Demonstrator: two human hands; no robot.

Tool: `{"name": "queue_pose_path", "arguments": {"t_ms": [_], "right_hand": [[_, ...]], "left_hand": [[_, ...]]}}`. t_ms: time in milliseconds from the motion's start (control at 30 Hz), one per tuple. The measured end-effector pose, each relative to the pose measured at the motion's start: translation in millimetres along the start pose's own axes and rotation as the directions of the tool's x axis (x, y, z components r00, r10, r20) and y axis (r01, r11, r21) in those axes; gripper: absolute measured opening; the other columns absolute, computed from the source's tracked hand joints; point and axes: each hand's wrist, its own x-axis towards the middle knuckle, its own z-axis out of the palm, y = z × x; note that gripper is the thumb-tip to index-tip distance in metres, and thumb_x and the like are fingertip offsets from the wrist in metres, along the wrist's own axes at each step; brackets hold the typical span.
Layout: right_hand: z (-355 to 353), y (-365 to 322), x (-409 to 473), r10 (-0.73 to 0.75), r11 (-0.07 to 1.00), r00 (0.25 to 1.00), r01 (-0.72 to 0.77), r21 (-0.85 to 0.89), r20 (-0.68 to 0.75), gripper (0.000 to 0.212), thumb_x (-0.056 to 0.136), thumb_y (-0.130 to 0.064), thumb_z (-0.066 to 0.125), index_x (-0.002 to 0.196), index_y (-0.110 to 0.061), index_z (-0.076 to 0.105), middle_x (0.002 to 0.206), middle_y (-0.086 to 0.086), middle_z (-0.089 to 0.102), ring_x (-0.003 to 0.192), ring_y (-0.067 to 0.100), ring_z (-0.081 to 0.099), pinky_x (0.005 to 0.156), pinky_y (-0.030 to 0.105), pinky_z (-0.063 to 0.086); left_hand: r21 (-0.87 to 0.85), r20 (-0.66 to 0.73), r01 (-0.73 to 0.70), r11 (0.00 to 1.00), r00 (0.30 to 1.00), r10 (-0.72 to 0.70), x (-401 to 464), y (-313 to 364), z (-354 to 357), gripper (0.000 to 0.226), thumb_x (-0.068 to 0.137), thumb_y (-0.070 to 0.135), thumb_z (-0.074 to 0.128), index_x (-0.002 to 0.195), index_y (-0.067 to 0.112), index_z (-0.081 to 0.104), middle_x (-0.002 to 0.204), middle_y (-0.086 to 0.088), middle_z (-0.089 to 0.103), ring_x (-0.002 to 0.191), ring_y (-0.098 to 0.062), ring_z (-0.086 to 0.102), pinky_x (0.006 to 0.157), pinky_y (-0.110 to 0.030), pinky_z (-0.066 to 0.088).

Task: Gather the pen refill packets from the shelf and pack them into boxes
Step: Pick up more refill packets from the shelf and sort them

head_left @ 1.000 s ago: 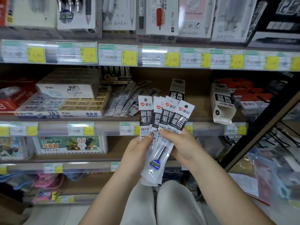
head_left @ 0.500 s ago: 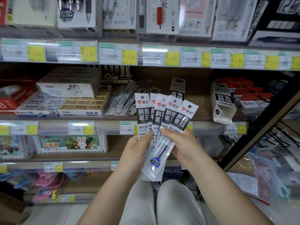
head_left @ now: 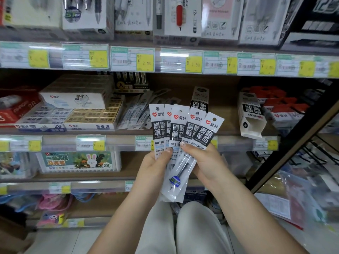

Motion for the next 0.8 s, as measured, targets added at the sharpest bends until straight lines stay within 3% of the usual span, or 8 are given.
{"name": "queue_pose_path", "arguments": {"t_ms": [167,600,800], "right_hand": [[1.8,0.8,0.1,0.001,1.0,1.0,-0.001,0.03,-0.025,0.022,0.087,0.004,0.057,0.093,-0.015,0.066,0.098,0.007,0.072,0.097,0.03,0.067,0.092,0.048,0.051],[2.1,4.1,0.4,-0.012,1.0,1.0,0.012,0.022,-0.014,0.024,0.084,0.002,0.062,0.102,-0.013,0.065,0.105,0.01,0.072,0.1,0.028,0.067,0.092,0.048,0.051],[2.4,4.7,2.0,-0.023,0.999,0.999,0.023,0.025,-0.034,0.024,0.085,0.005,0.06,0.098,-0.014,0.067,0.102,0.008,0.073,0.096,0.026,0.068,0.091,0.045,0.052]], "left_hand": [[0.036,-0.055,-0.039,0.999,0.998,0.041,1.6,-1.2,0.3,0.024,0.095,0.008,0.049,0.089,0.018,0.069,0.089,-0.003,0.075,0.083,-0.018,0.072,0.075,-0.033,0.057],[0.011,-0.069,-0.034,0.999,0.997,0.034,5.1,-4.2,0.6,0.017,0.092,0.007,0.055,0.095,0.016,0.069,0.094,-0.01,0.074,0.086,-0.026,0.071,0.077,-0.042,0.057],[-0.039,-0.072,0.012,0.999,0.997,-0.014,5.7,-4.4,0.1,0.019,0.096,0.016,0.049,0.099,0.016,0.068,0.096,-0.008,0.074,0.088,-0.023,0.071,0.078,-0.039,0.056]]}}
